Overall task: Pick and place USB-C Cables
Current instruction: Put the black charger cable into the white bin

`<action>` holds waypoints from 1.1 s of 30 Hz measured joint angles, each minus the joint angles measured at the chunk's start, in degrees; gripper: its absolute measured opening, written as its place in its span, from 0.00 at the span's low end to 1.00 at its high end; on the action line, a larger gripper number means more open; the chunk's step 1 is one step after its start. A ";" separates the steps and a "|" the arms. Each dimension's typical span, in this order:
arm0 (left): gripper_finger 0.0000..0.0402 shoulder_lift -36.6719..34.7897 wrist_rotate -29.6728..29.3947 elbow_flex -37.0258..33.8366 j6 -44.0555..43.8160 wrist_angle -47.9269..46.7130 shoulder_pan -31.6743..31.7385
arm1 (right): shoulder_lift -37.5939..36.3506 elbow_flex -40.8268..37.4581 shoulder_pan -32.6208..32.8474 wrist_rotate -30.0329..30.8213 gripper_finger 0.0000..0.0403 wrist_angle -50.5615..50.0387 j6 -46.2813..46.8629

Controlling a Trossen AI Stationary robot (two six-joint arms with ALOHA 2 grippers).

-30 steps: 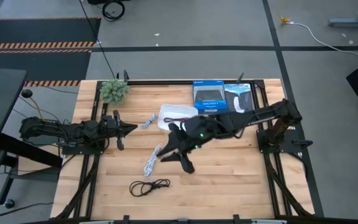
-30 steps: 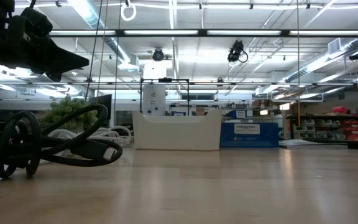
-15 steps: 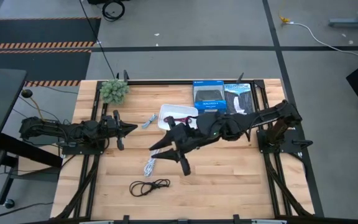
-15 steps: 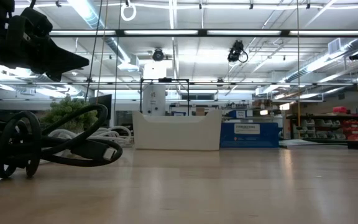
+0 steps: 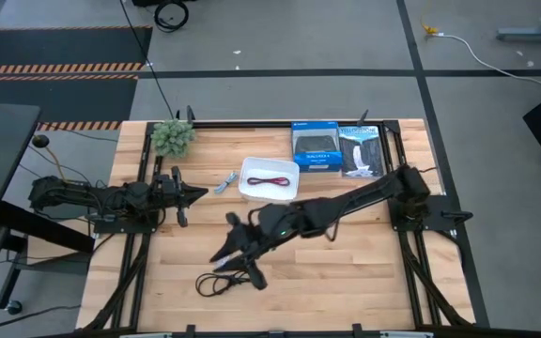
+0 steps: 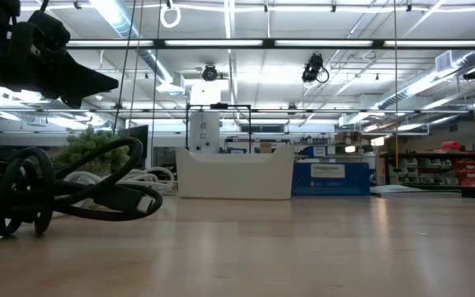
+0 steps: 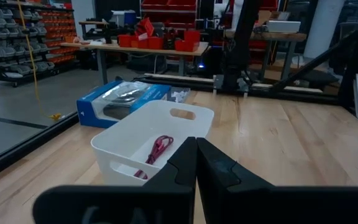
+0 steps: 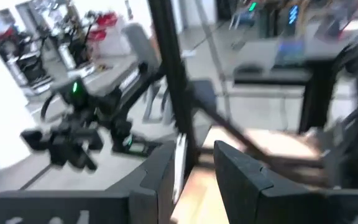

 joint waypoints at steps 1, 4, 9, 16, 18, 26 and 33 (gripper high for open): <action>0.03 0.00 0.01 -0.01 0.00 0.01 0.00 | 1.07 0.00 -0.02 -1.17 0.30 -0.14 0.09; 0.03 0.00 0.06 0.00 0.00 0.01 -0.01 | 3.84 0.00 -0.03 -3.19 0.33 0.01 -0.02; 0.03 0.00 0.07 0.00 0.00 0.01 -0.01 | 8.24 0.00 -0.21 -4.83 0.41 0.10 -0.88; 0.03 0.00 0.07 0.01 0.00 0.01 0.00 | 13.60 0.00 -0.86 -4.38 0.54 0.26 -5.34; 0.03 0.00 0.07 -0.01 0.00 0.01 0.00 | 15.06 0.00 -1.06 -4.41 0.58 0.21 -6.52; 0.03 0.00 0.07 0.01 0.00 0.03 -0.02 | 20.82 0.00 -0.58 -4.56 0.74 0.02 -11.14; 0.03 0.00 0.07 0.02 0.00 0.03 0.00 | 21.37 0.00 -0.56 -1.14 0.87 -4.01 -19.74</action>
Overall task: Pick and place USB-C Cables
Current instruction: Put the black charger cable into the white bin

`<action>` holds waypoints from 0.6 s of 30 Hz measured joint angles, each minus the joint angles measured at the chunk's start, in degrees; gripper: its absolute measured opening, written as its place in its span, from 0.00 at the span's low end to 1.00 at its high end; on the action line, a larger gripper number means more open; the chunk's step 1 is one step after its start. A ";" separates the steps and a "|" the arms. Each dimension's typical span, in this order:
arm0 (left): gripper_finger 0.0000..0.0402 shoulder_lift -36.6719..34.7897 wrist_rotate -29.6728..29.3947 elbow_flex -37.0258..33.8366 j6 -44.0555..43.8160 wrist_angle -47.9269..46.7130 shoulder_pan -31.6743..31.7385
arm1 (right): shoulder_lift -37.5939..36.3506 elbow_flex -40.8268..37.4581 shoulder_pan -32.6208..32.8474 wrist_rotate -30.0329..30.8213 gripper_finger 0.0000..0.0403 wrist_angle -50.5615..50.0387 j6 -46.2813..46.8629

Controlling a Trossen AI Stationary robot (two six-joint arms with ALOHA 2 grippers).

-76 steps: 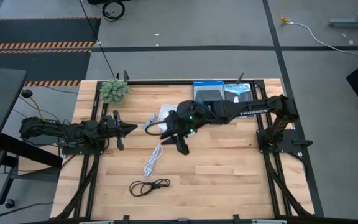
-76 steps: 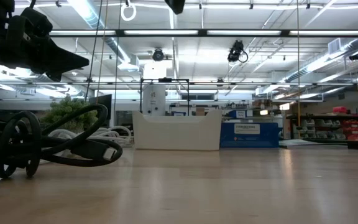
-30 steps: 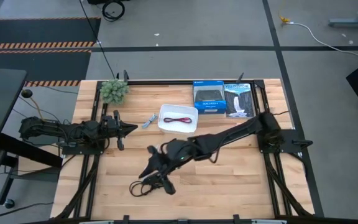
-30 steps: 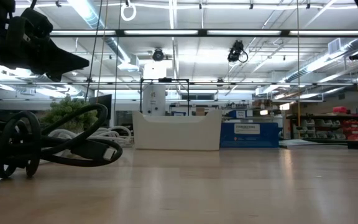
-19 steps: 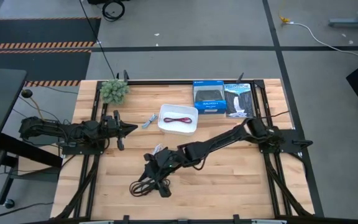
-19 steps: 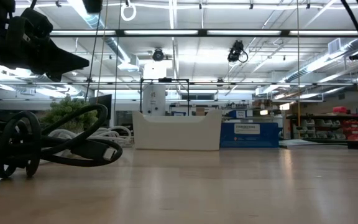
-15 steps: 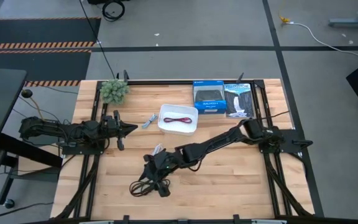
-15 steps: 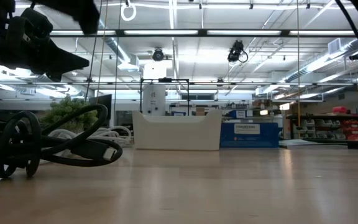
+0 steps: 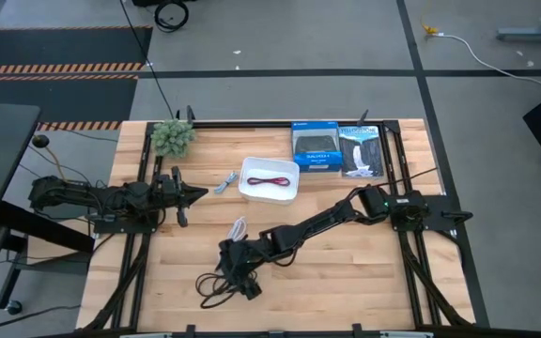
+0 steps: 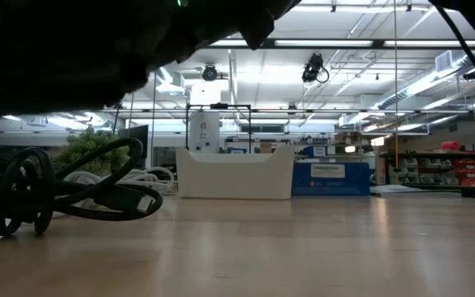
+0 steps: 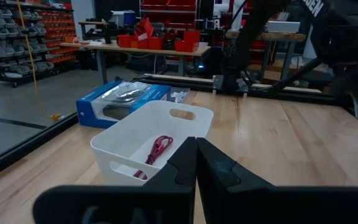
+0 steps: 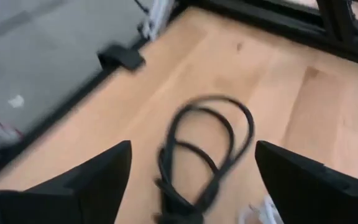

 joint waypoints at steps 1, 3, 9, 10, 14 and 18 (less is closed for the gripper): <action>0.03 0.00 0.00 -0.02 0.00 0.00 0.00 | 0.02 -0.01 -0.02 0.61 0.88 -0.86 -0.58; 0.03 0.00 0.00 0.00 0.00 0.00 0.00 | 0.02 -0.03 -0.04 1.18 0.90 -1.72 -0.79; 0.03 0.00 0.00 -0.02 0.00 0.00 0.00 | 0.04 -4.10 -0.04 2.63 0.88 -0.42 -3.01; 0.03 0.00 0.00 -0.02 0.00 0.00 -0.02 | 0.04 -4.64 -0.05 2.69 0.87 -0.25 -3.65; 0.03 0.00 0.00 -0.01 0.00 0.00 -0.02 | 0.01 -6.66 -0.02 2.69 0.86 -0.98 -4.90; 0.03 0.00 0.00 0.00 0.00 0.00 0.00 | 0.00 -6.91 -0.02 2.72 0.85 -1.84 -4.95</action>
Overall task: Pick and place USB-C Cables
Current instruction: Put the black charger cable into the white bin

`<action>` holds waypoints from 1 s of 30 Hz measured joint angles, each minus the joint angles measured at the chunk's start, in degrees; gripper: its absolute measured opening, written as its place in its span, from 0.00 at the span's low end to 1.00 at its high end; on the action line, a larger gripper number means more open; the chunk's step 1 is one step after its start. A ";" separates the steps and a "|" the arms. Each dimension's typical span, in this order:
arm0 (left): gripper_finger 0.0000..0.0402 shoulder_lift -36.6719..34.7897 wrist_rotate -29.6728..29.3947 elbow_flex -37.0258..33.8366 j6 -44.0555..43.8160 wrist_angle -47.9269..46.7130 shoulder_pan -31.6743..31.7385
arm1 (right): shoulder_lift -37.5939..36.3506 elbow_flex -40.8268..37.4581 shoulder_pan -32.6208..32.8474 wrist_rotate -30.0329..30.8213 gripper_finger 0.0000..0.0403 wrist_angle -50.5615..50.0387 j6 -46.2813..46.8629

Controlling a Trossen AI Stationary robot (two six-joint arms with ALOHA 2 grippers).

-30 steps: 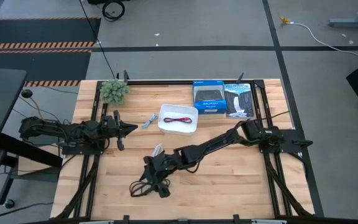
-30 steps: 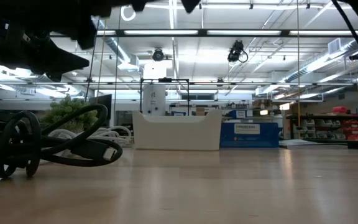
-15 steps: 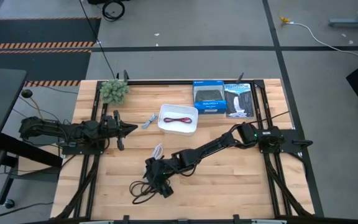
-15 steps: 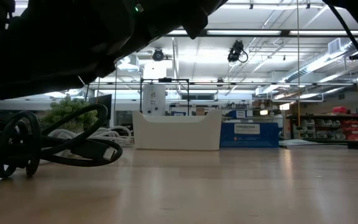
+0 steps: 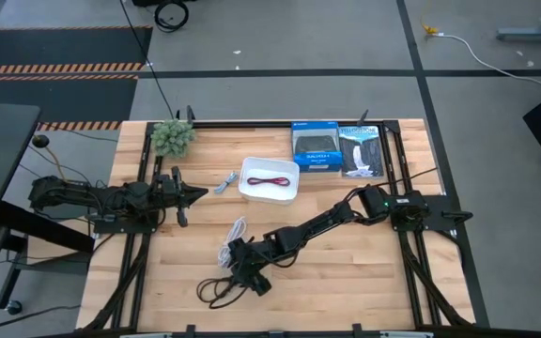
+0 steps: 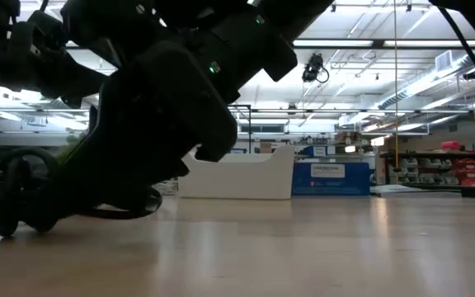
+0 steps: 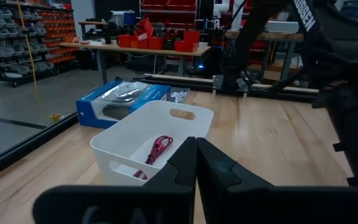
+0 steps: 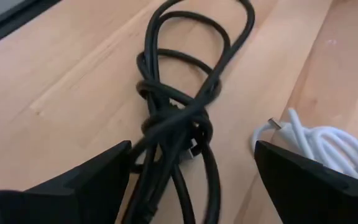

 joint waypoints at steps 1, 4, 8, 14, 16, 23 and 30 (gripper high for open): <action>0.03 0.00 0.00 -0.02 0.00 0.00 0.00 | 0.00 0.00 0.00 0.00 0.84 -0.12 -0.11; 0.03 0.00 0.00 -0.01 0.00 -0.01 -0.02 | 0.00 0.00 0.00 -0.03 0.78 -0.34 -0.19; 0.03 0.00 0.00 -0.01 0.00 -0.01 -0.01 | 0.00 0.00 0.00 -0.54 0.66 -0.40 0.00; 0.03 0.00 0.00 -0.01 0.00 -0.02 0.00 | 0.00 0.00 0.00 -0.73 0.46 -0.35 0.04; 0.03 0.00 0.00 -0.01 0.00 0.00 -0.01 | 0.00 0.00 0.00 -0.74 0.40 -0.38 0.04; 0.03 0.00 0.00 -0.02 0.00 -0.02 -0.02 | -0.20 0.00 0.00 -0.67 0.25 -0.94 0.93; 0.03 -0.02 0.00 -0.01 0.00 0.00 0.00 | -2.44 0.00 0.02 -0.45 0.17 -5.79 1.61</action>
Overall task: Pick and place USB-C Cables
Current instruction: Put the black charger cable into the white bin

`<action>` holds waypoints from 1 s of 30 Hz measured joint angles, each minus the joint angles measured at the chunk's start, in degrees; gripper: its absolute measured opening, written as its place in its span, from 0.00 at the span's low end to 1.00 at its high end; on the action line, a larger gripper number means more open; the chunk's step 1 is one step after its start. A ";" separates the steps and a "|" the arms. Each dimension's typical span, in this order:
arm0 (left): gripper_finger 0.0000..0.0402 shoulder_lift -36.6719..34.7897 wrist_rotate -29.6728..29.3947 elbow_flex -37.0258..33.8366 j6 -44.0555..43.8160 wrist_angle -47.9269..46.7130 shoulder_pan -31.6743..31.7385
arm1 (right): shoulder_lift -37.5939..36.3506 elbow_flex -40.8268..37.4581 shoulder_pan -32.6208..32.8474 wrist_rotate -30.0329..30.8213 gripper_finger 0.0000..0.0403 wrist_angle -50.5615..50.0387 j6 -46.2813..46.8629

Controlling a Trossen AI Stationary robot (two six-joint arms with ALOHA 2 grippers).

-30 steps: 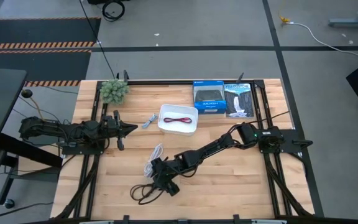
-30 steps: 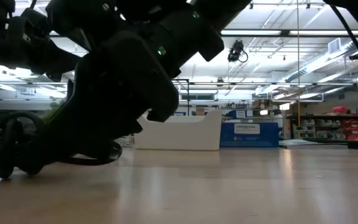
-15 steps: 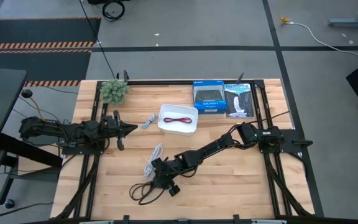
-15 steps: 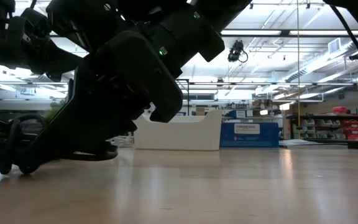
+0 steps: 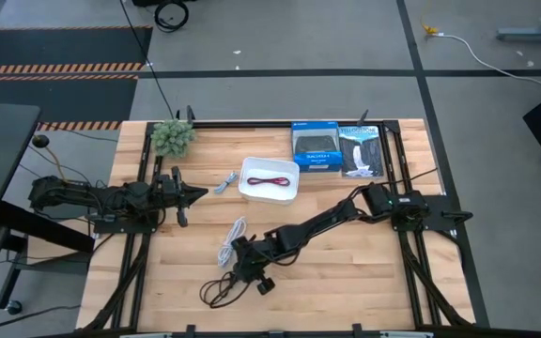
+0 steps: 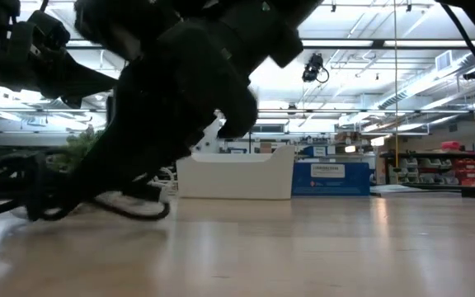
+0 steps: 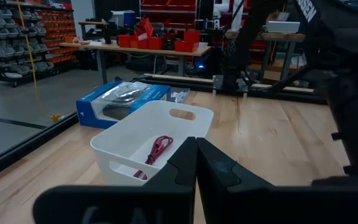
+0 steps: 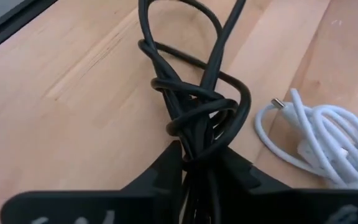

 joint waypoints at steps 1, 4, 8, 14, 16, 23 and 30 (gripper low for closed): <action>0.03 0.00 0.00 0.01 0.00 0.00 -0.02 | -0.71 0.00 -0.02 0.02 0.17 -0.46 -0.09; 0.03 0.00 0.00 0.01 0.00 -0.01 -0.01 | -3.42 0.00 -0.46 0.91 0.16 -0.90 -0.32; 0.03 0.00 -0.02 -0.01 0.00 0.00 0.00 | -6.70 0.00 -1.38 3.61 0.16 -1.82 -0.46; 0.03 0.00 0.00 -0.01 0.00 0.00 -0.02 | -11.99 0.00 -3.29 5.85 0.16 -2.37 -0.48; 0.03 0.00 -0.01 -0.01 0.00 -0.01 -0.01 | -13.59 0.00 -3.93 6.33 0.16 -2.54 -0.48; 0.03 0.00 0.00 -0.01 0.00 -0.02 -0.02 | -19.50 0.00 -6.43 6.71 0.16 -2.27 -0.04; 0.03 0.00 0.00 -0.01 0.00 -0.01 0.00 | -26.31 0.00 -7.81 6.69 0.16 -2.11 0.21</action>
